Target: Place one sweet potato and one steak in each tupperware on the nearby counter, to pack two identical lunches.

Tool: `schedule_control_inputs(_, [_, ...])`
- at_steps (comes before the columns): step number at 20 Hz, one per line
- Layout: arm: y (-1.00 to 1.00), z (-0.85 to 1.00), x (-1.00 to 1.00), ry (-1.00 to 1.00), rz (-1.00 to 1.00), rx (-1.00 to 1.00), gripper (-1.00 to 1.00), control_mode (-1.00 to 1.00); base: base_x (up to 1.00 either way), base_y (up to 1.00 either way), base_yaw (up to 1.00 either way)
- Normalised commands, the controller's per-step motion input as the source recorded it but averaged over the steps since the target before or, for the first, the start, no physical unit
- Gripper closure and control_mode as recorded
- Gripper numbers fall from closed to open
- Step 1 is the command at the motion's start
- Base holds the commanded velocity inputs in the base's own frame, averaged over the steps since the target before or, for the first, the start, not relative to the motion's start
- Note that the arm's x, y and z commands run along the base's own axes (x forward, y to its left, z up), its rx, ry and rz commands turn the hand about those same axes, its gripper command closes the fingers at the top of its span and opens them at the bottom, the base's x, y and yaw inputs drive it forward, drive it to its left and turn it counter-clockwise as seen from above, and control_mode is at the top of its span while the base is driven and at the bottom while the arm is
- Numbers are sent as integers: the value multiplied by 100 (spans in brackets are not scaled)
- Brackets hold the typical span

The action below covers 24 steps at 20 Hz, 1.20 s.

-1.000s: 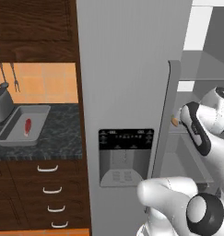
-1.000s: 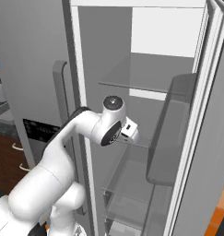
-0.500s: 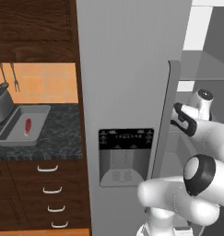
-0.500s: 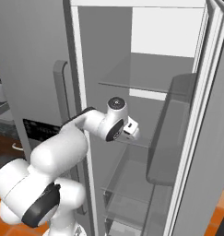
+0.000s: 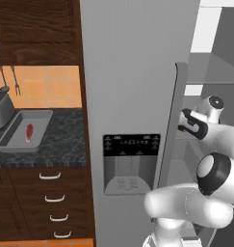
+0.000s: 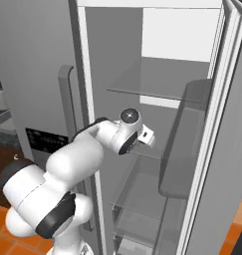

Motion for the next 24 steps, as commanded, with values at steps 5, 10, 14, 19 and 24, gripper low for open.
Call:
schedule_control_inputs(5, [-50,-12,39,12,6,8,-100,-100,0,0,0])
schedule_control_inputs(10, [20,-20,41,24,0,1,-100,-100,0,0,0])
schedule_control_inputs(14, [24,-55,25,19,0,0,-100,-100,0,0,0])
schedule_control_inputs(19, [5,-77,31,9,0,0,100,-100,0,0,0])
schedule_control_inputs(24, [-17,-47,8,0,2,6,100,-100,0,0,0])
